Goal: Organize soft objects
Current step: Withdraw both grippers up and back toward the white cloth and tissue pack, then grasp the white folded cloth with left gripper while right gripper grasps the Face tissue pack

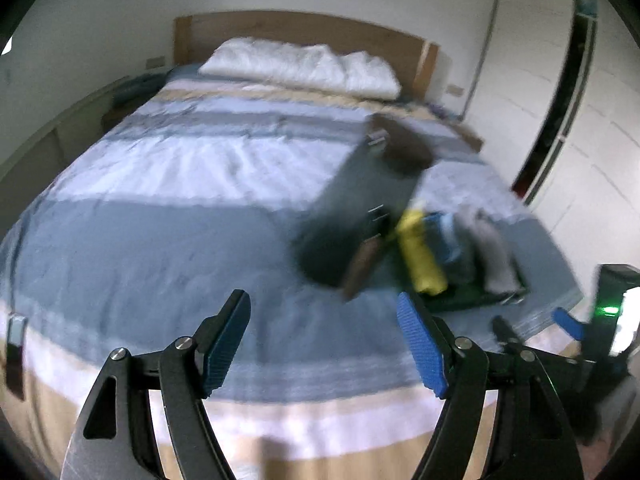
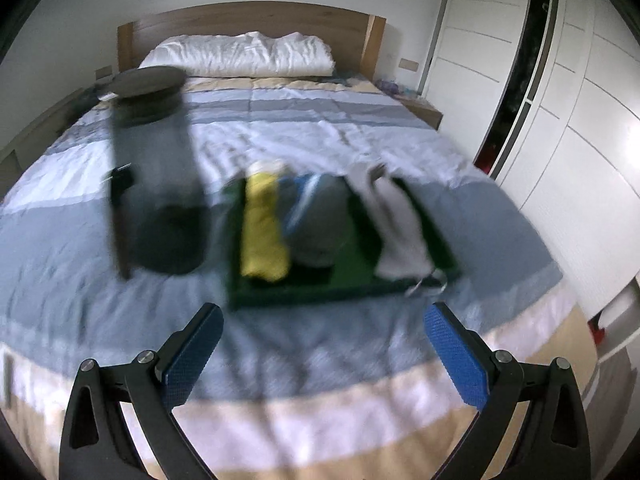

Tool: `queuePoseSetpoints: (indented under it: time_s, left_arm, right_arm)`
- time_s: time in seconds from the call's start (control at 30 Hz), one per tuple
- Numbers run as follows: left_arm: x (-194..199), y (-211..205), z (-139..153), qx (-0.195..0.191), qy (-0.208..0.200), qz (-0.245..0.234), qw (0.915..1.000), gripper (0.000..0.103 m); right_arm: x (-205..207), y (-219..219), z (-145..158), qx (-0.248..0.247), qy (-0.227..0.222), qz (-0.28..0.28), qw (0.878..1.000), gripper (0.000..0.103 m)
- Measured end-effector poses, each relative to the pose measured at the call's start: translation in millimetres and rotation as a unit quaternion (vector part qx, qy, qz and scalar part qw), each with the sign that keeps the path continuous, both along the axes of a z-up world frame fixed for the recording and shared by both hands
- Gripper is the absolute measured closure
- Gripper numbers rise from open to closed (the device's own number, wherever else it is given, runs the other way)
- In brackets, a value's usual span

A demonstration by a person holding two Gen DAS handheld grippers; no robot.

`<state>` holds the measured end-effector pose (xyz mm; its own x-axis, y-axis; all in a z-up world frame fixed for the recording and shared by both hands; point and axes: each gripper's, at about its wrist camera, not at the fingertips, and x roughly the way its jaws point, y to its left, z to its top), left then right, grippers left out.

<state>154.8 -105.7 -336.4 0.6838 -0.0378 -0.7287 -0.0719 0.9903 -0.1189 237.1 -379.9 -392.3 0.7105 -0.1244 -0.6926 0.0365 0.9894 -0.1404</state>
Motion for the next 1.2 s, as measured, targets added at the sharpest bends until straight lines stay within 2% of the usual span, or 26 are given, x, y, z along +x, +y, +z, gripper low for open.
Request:
queuePoseSetpoints:
  time_s: [0.2, 0.33, 0.53, 0.63, 0.87, 0.97, 1.2]
  left_arm:
    - [-31, 72, -36, 0.034, 0.054, 0.028, 0.9975, 0.033]
    - [-62, 117, -57, 0.055, 0.075, 0.041, 0.9948, 0.033]
    - [-97, 185, -104, 0.079, 0.127, 0.075, 0.9859, 0.033]
    - [-109, 208, -118, 0.077, 0.138, 0.082, 0.9841, 0.033]
    - [-109, 226, -145, 0.062, 0.15, 0.069, 0.9843, 0.033]
    - [-101, 227, -154, 0.057, 0.156, 0.067, 0.9838, 0.033]
    - [-84, 230, -174, 0.064, 0.174, 0.073, 0.98, 0.033]
  right_arm:
    - [-56, 71, -4, 0.022, 0.029, 0.021, 0.999, 0.0]
    - [-91, 116, -16, 0.046, 0.058, 0.034, 0.997, 0.0]
    - [-120, 175, -45, 0.056, 0.099, 0.068, 0.991, 0.0]
    - [-121, 197, -58, 0.069, 0.113, 0.08, 0.988, 0.0]
    - [-108, 218, -81, 0.06, 0.125, 0.087, 0.986, 0.0]
    - [-104, 228, -89, 0.038, 0.134, 0.092, 0.986, 0.0]
    - [-91, 230, -104, 0.037, 0.15, 0.091, 0.984, 0.0]
